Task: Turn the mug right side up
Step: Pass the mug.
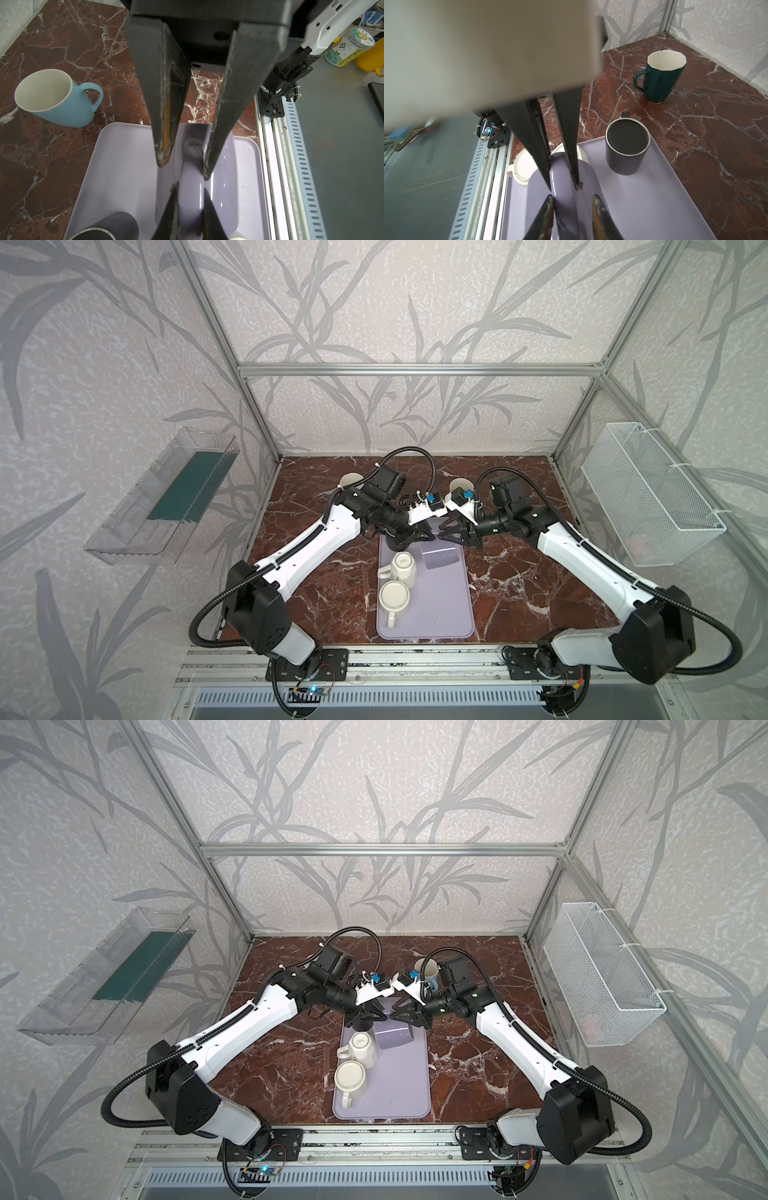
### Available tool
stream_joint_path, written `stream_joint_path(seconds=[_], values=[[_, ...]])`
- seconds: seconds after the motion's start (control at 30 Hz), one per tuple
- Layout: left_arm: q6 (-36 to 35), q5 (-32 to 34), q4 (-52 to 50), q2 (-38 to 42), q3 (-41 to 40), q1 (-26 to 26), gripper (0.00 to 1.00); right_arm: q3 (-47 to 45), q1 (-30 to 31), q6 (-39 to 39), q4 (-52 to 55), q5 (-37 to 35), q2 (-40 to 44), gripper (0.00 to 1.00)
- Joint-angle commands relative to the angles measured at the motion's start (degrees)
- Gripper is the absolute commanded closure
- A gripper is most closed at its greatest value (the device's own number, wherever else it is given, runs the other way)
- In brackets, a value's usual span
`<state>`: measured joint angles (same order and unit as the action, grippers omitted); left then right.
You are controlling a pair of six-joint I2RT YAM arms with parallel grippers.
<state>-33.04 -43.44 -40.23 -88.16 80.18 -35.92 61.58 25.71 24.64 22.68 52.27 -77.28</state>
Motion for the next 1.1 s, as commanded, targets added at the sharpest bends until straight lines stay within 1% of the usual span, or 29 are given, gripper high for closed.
stream_joint_path(seconds=[0.0,0.13,0.37,0.57,0.73,0.83,0.93,1.07], values=[[1.6,-5.6,12.1,2.2,0.3,-1.4,1.00,-2.7,2.7,-0.2,-2.4,0.0,-0.1,0.69],[2.4,-5.1,16.0,4.5,-2.2,-1.3,1.00,-3.5,2.7,-0.6,-3.2,0.4,-0.5,0.69],[2.4,-5.8,16.0,5.3,-2.7,-1.2,1.00,-5.7,2.6,-2.4,-7.0,2.1,-0.2,0.69],[1.6,-6.0,14.7,6.0,-2.3,-1.1,1.00,-6.2,2.7,-1.0,-4.5,0.9,-0.2,0.70],[1.3,-5.3,14.6,6.3,-2.4,-1.1,1.00,-5.7,2.7,0.4,-2.1,1.6,-0.5,0.79],[1.3,-5.3,14.6,6.2,-2.2,-1.0,1.00,-5.2,2.6,0.7,-1.3,1.9,-0.9,0.88],[1.7,-5.1,14.6,5.8,-1.9,-1.1,1.00,-4.9,2.7,0.8,-1.1,2.1,-1.1,1.00],[2.6,-2.9,15.8,5.6,-2.3,-1.1,1.00,-4.3,2.5,1.3,0.2,3.0,-0.9,1.00]])
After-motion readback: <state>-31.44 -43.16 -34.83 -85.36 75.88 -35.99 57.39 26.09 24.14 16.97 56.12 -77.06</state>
